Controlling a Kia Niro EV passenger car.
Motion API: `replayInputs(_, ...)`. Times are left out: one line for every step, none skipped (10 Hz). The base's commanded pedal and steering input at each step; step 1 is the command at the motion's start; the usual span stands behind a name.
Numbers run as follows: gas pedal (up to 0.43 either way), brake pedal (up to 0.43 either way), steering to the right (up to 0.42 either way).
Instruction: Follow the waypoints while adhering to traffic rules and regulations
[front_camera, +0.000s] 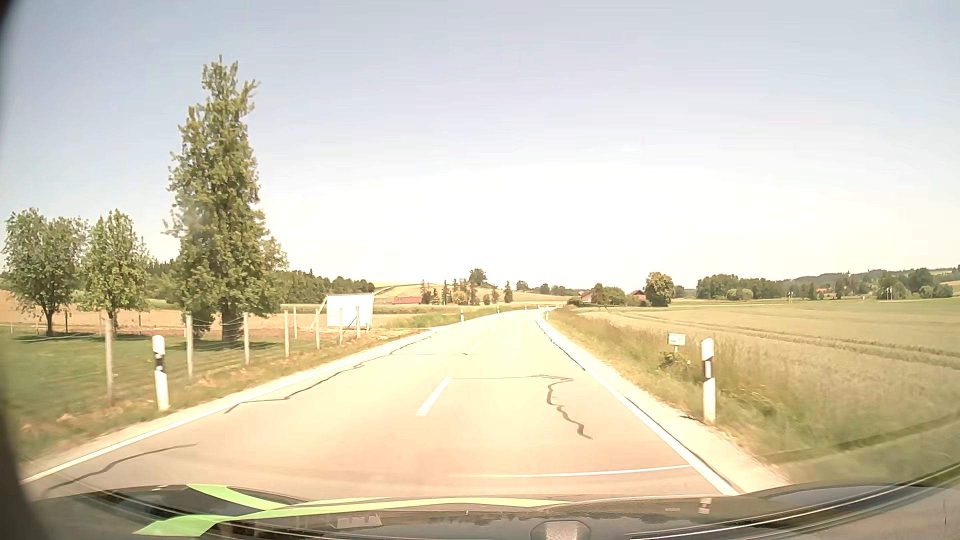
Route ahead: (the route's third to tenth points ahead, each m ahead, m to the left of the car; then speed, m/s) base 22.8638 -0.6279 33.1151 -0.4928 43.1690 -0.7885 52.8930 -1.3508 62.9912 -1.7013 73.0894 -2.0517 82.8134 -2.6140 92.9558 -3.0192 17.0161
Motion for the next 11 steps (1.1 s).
replayInputs(0.287,0.0,0.001)
replayInputs(0.28,0.0,0.001)
replayInputs(0.26,0.0,-0.003)
replayInputs(0.26,0.0,-0.007)
replayInputs(0.26,0.0,-0.007)
replayInputs(0.26,0.0,-0.005)
replayInputs(0.268,0.0,-0.003)
replayInputs(0.268,0.0,-0.003)
replayInputs(0.28,0.0,-0.003)
replayInputs(0.28,0.0,-0.003)
replayInputs(0.28,0.0,-0.003)
